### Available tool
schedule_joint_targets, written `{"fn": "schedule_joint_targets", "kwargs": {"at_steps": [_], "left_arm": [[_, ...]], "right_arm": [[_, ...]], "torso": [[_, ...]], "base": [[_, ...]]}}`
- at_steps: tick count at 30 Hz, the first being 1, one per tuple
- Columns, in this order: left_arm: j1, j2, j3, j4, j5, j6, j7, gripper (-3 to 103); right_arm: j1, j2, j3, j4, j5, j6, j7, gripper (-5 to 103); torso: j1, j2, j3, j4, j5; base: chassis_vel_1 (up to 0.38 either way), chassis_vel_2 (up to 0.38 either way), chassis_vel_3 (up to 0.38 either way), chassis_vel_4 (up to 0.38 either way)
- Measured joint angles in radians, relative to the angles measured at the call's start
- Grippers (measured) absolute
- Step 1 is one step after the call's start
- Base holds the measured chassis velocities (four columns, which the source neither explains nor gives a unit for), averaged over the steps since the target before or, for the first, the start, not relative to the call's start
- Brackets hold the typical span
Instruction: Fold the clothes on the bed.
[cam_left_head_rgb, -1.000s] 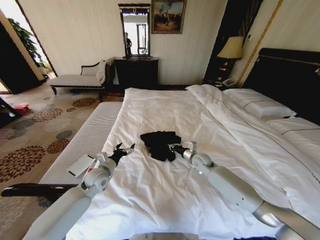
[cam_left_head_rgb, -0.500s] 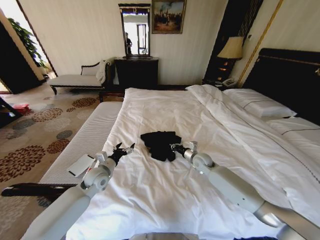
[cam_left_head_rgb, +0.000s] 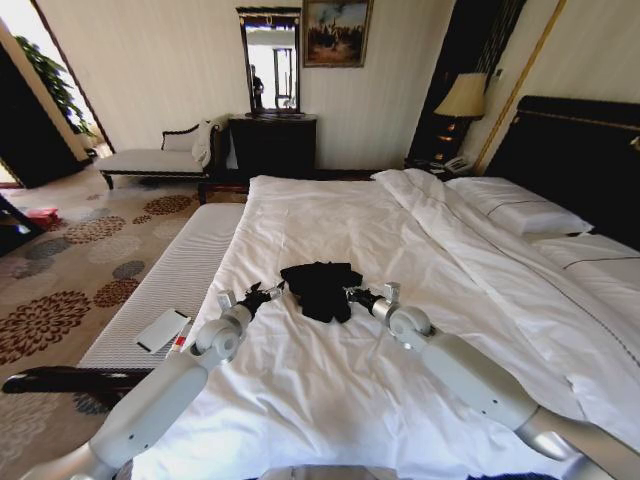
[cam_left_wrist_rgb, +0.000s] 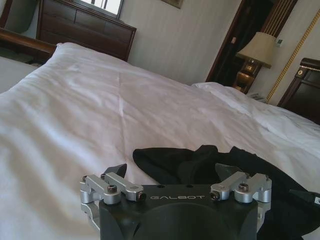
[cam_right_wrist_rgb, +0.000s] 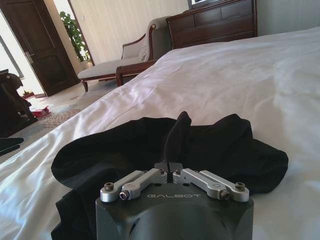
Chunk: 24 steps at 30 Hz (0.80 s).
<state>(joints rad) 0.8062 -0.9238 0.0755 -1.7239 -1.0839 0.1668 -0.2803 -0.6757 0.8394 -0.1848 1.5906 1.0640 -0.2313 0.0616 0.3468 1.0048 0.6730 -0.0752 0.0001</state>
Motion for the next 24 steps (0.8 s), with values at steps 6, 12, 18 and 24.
{"fn": "schedule_joint_targets", "kwargs": {"at_steps": [6,12,18,24], "left_arm": [[-0.027,-0.017,0.031,0.034,0.015,0.001,0.024,85],[-0.075,-0.065,0.081,0.085,0.026,0.001,0.026,74],[-0.094,-0.09,0.104,0.128,0.059,-0.008,0.017,83],[-0.11,-0.107,0.115,0.156,0.062,-0.011,0.014,73]], "right_arm": [[0.002,0.004,-0.006,-0.007,0.0,0.0,-0.001,0],[0.018,0.014,-0.022,-0.005,0.008,0.0,0.003,0],[0.011,0.011,-0.023,-0.003,0.008,0.001,0.004,0],[-0.009,0.011,-0.013,0.003,0.004,0.002,0.004,0]], "torso": [[0.0,0.0,0.0,0.0001,0.0],[0.0,0.0,0.0,-0.0001,-0.0001],[0.0,0.0,0.0,0.0,-0.0001],[0.0,0.0,0.0,-0.0001,0.0]], "base": [[0.0,0.0,0.0,0.0],[0.0,0.0,0.0,0.0],[0.0,0.0,0.0,0.0],[0.0,0.0,0.0,0.0]]}}
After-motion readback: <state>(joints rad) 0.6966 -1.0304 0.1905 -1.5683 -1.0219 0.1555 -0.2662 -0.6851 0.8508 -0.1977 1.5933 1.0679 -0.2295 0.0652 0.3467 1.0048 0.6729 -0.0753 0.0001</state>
